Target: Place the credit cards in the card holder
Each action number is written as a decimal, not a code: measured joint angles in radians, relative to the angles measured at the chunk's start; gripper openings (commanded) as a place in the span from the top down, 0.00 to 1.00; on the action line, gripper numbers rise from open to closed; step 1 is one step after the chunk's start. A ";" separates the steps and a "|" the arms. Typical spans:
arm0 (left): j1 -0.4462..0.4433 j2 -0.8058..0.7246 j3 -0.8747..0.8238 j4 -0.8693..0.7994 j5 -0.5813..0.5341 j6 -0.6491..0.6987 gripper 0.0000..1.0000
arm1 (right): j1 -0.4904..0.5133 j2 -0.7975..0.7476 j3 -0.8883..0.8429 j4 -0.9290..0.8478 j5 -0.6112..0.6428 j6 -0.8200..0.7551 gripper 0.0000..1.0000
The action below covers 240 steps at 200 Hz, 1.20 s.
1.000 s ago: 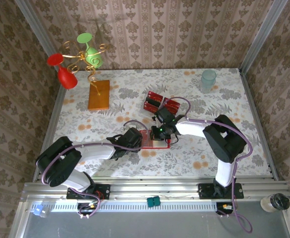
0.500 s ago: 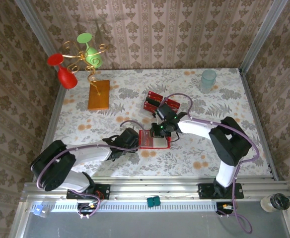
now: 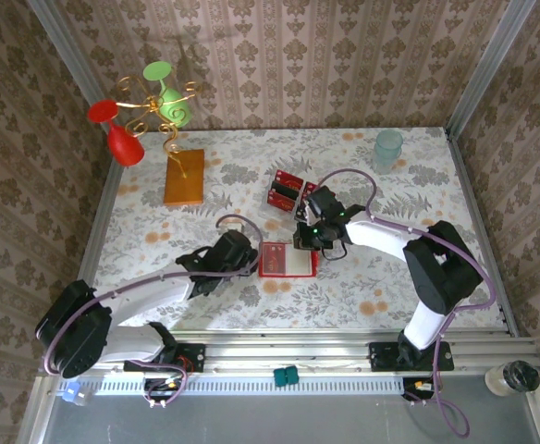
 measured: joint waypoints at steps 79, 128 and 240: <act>-0.103 0.216 0.169 0.043 0.032 -0.004 0.38 | -0.033 0.005 -0.020 0.000 0.004 -0.031 0.91; -0.117 0.266 0.179 0.046 0.040 -0.007 0.36 | -0.033 0.038 -0.020 -0.001 0.003 -0.045 0.91; -0.122 0.326 0.201 0.055 0.062 0.005 0.35 | -0.010 0.098 0.009 0.002 -0.013 -0.042 0.94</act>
